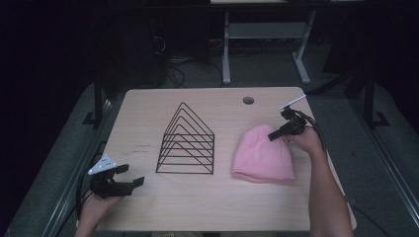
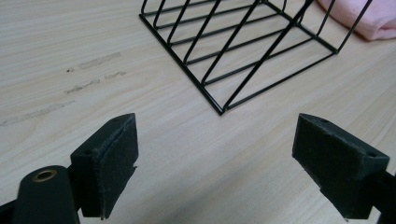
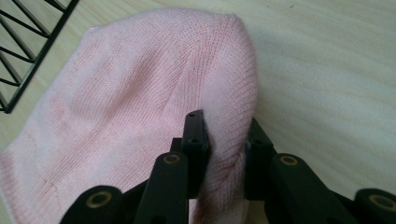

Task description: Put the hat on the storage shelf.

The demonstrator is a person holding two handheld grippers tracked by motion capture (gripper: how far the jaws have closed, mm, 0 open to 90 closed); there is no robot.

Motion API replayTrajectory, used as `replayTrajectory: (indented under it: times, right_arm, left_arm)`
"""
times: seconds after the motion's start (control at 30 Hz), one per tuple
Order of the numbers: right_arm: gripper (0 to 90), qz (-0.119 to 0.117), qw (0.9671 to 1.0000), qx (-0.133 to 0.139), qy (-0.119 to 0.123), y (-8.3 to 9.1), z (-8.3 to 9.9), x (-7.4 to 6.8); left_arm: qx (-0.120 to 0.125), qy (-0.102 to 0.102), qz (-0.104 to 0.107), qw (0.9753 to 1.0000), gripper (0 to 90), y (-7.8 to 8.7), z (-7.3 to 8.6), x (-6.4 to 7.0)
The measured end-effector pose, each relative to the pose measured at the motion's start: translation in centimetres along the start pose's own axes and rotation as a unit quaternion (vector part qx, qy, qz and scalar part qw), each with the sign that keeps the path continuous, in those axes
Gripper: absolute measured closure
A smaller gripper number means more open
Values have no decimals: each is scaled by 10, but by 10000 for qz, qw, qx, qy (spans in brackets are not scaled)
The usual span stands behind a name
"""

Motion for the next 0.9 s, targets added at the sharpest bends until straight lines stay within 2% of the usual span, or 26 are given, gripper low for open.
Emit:
replayTrajectory:
  times: [0.07,0.2,0.3,0.4,0.67,0.9]
  right_arm:
    - [755,-32,10000,68,-17,3,3,0]
    - [757,-93,9997,219,23,12,8,-2]
    - [757,-131,9992,372,105,24,8,-9]
    - [757,-112,9984,492,267,35,6,-18]
    - [764,-106,9950,802,588,72,-2,-46]
    - [767,-42,9929,921,755,89,-6,-59]
  left_arm:
    - [-5,80,79,9999,146,0,-2,-2]
    - [-13,82,176,9998,149,2,-8,-6]
    - [-36,49,234,9997,153,4,-12,-8]
    - [-15,-100,254,9996,191,6,-18,-9]
    - [-125,-326,425,9985,191,12,-35,-4]
    - [-132,-456,471,9978,184,16,-51,0]
Point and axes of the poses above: each handheld gripper's, and its own axes: y roughly backward along the jaws, z roughly out of its underside, x roughly to its right, the point moved 8 cm from there along -y, roughly forward along the jaws, and after that the axes turned 10 degrees about -x, right-handed, at the moved point
